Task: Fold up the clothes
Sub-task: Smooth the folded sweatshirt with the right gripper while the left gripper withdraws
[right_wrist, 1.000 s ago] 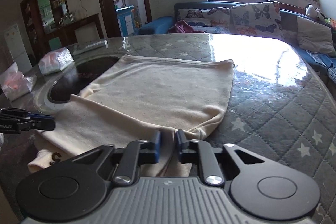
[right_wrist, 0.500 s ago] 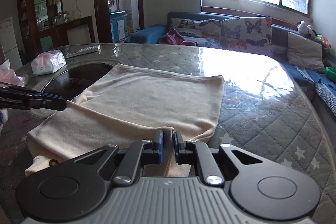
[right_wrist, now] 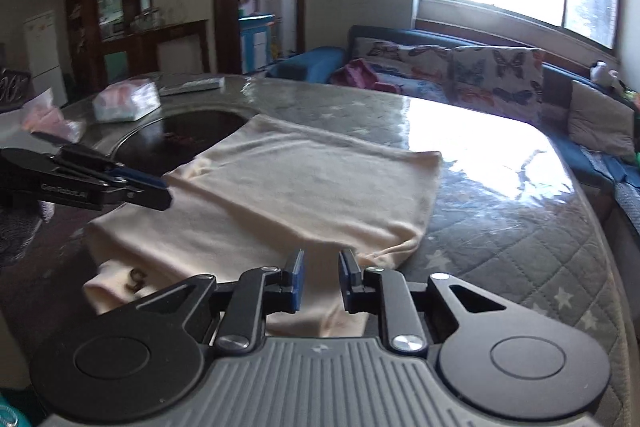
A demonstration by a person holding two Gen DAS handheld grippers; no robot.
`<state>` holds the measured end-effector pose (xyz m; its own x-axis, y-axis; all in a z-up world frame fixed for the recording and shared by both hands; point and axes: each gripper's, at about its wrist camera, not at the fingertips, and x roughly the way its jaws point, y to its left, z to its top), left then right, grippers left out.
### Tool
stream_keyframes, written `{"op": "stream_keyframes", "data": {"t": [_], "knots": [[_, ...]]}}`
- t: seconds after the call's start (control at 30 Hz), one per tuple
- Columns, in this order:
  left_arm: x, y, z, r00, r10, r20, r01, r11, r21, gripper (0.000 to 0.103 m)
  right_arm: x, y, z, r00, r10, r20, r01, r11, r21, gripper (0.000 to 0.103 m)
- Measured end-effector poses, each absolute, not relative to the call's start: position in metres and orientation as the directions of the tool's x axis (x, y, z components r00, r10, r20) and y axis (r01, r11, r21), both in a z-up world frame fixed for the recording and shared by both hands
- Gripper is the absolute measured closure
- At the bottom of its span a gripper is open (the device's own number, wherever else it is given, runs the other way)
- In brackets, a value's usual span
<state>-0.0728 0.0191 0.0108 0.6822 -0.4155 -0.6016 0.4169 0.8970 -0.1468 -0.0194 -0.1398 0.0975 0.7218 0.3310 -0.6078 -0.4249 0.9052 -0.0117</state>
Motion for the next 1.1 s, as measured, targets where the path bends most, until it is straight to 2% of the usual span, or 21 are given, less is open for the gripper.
{"op": "stream_keyframes", "data": {"t": [0.17, 0.43, 0.63, 0.9, 1.0, 1.1], "knots": [[-0.085, 0.015, 0.004, 0.648, -0.429, -0.629, 0.452, 0.882, -0.135, 0.080, -0.024, -0.139, 0.084, 0.691, 0.311, -0.653, -0.431, 0.902, -0.026, 0.085], [-0.097, 0.023, 0.013, 0.653, -0.427, -0.625, 0.471, 0.876, -0.105, 0.080, -0.005, -0.136, 0.102, 0.723, 0.350, -0.596, -0.438, 0.899, -0.003, 0.085], [-0.116, 0.031, 0.014, 0.654, -0.418, -0.630, 0.518, 0.855, -0.030, 0.079, 0.019, -0.134, 0.077, 0.682, 0.335, -0.650, -0.428, 0.904, 0.016, 0.086], [-0.141, 0.021, 0.002, 0.643, -0.420, -0.640, 0.625, 0.771, 0.121, 0.063, -0.013, -0.138, 0.091, 0.668, 0.346, -0.658, -0.479, 0.877, -0.025, 0.085], [-0.147, 0.015, -0.003, 0.643, -0.423, -0.638, 0.653, 0.738, 0.169, 0.063, -0.025, -0.136, 0.094, 0.660, 0.346, -0.667, -0.503, 0.863, -0.051, 0.083], [-0.146, 0.008, -0.005, 0.656, -0.430, -0.620, 0.662, 0.723, 0.199, 0.063, -0.037, -0.135, 0.097, 0.655, 0.344, -0.673, -0.529, 0.845, -0.083, 0.076]]}}
